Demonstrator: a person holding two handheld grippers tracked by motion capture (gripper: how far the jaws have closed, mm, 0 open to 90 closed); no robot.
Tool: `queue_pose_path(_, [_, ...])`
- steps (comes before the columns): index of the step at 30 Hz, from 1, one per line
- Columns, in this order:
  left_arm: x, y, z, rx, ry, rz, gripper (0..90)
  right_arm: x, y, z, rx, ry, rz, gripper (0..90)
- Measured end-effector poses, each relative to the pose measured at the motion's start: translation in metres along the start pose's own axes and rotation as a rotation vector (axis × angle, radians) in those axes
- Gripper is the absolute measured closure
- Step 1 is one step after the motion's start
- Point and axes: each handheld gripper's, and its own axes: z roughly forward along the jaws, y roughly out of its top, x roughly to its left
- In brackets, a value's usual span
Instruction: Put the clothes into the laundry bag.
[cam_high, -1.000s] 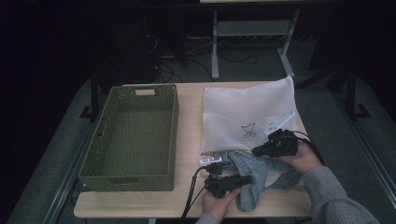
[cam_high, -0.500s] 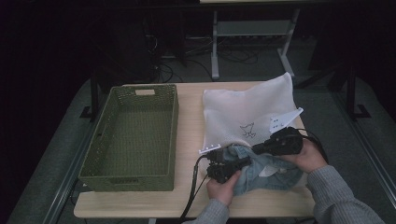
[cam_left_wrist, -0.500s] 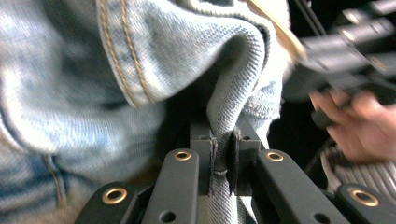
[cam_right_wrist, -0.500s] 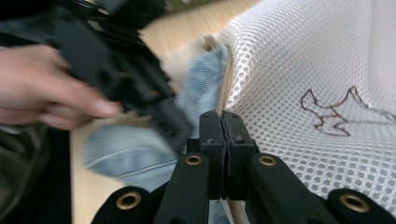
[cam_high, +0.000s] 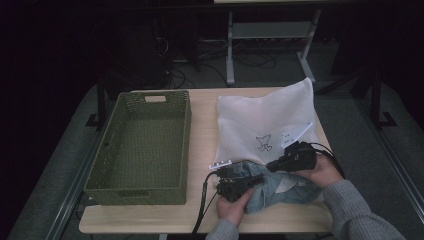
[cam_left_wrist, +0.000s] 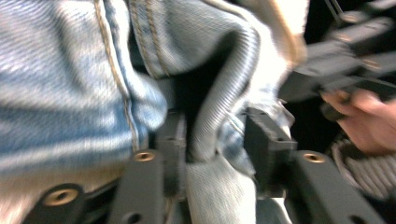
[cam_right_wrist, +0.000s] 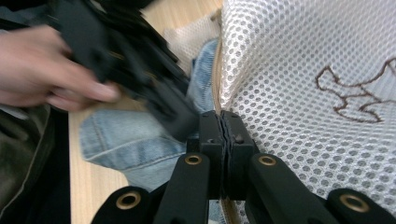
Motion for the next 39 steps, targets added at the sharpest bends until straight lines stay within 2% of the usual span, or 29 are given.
queue_pose_path(2, [-0.002, -0.002, -0.003, 0.014, 0.011, 0.012, 43.9, 0.000, -0.002, 0.003, 0.007, -0.004, 0.003, 87.9])
queue_pose_path(3, [-0.006, -0.010, -0.009, 0.061, 0.042, 0.053, 40.5, 0.000, -0.004, 0.005, 0.007, -0.006, 0.012, 87.9])
queue_pose_path(5, [-0.006, -0.017, -0.008, 0.113, 0.052, 0.060, 35.9, -0.001, -0.004, 0.007, 0.011, -0.005, 0.014, 87.9])
queue_pose_path(6, [-0.006, -0.017, -0.008, 0.113, 0.052, 0.060, 35.8, -0.001, -0.004, 0.007, 0.011, -0.005, 0.014, 87.9])
queue_pose_path(7, [-0.005, -0.019, -0.001, 0.141, 0.057, 0.057, 36.7, -0.001, -0.003, 0.009, 0.015, -0.007, 0.014, 87.9])
queue_pose_path(9, [-0.005, -0.018, 0.007, 0.143, 0.068, 0.055, 47.4, 0.000, -0.002, 0.010, 0.019, -0.009, 0.007, 87.9])
queue_pose_path(10, [-0.005, -0.016, 0.011, 0.137, 0.078, 0.065, 57.4, 0.000, -0.002, 0.010, 0.018, -0.008, 0.006, 87.9])
queue_pose_path(12, [-0.006, -0.012, 0.015, 0.114, 0.074, 0.053, 71.4, 0.001, -0.002, 0.008, 0.010, -0.007, 0.002, 87.9])
queue_pose_path(14, [-0.012, -0.008, 0.016, 0.085, 0.077, 0.077, 78.1, 0.003, -0.002, 0.003, -0.011, -0.003, 0.001, 88.0])
queue_pose_path(15, [-0.017, -0.006, 0.016, 0.073, 0.070, 0.093, 79.9, 0.004, -0.002, 0.000, -0.020, -0.004, -0.004, 88.0])
queue_pose_path(17, [-0.025, -0.001, 0.014, 0.053, 0.043, 0.100, 81.7, 0.006, 0.000, -0.007, -0.030, -0.011, -0.014, 88.0])
queue_pose_path(18, [-0.031, 0.004, 0.013, 0.034, 0.039, 0.122, 82.3, 0.007, 0.002, -0.009, -0.032, -0.014, -0.019, 88.0])
queue_pose_path(20, [-0.037, 0.013, 0.013, 0.008, 0.027, 0.124, 83.4, 0.011, 0.005, -0.015, -0.045, -0.015, -0.031, 88.2])
queue_pose_path(23, [-0.034, 0.024, 0.013, -0.047, 0.007, 0.083, 83.6, 0.016, 0.009, -0.023, -0.077, 0.006, -0.042, 88.3])
queue_pose_path(25, [-0.026, 0.031, 0.016, -0.072, 0.026, 0.071, 83.6, 0.017, 0.009, -0.023, -0.069, 0.006, -0.043, 88.2])
queue_pose_path(27, [-0.016, 0.031, 0.019, -0.081, 0.029, 0.016, 83.3, 0.014, 0.005, -0.018, -0.053, 0.007, -0.029, 88.2])
queue_pose_path(30, [-0.010, 0.025, 0.020, -0.077, 0.026, 0.001, 79.8, 0.005, -0.004, -0.003, -0.028, 0.022, 0.011, 88.2])
queue_pose_path(32, [-0.003, 0.020, 0.018, -0.069, 0.043, -0.004, 76.9, 0.002, -0.007, 0.002, -0.021, 0.029, 0.027, 88.2])
queue_pose_path(33, [0.002, 0.014, 0.013, -0.062, 0.051, -0.019, 67.7, -0.003, -0.012, 0.010, -0.004, 0.027, 0.048, 88.1])
queue_pose_path(34, [0.004, 0.009, 0.009, -0.061, 0.050, -0.010, 62.7, -0.004, -0.013, 0.012, 0.000, 0.027, 0.057, 88.2])
queue_pose_path(35, [0.005, 0.005, 0.004, -0.055, 0.043, 0.001, 57.4, -0.006, -0.015, 0.014, 0.006, 0.022, 0.060, 88.1])
queue_pose_path(37, [0.001, -0.004, -0.004, -0.037, 0.079, 0.039, 48.0, -0.006, -0.016, 0.016, 0.026, 0.015, 0.058, 88.1])
queue_pose_path(38, [0.001, -0.004, -0.004, -0.037, 0.079, 0.039, 45.0, -0.006, -0.016, 0.016, 0.026, 0.015, 0.058, 88.1])
queue_pose_path(39, [-0.002, -0.013, -0.010, -0.004, 0.091, 0.049, 40.0, -0.005, -0.015, 0.017, 0.034, 0.008, 0.051, 88.1])
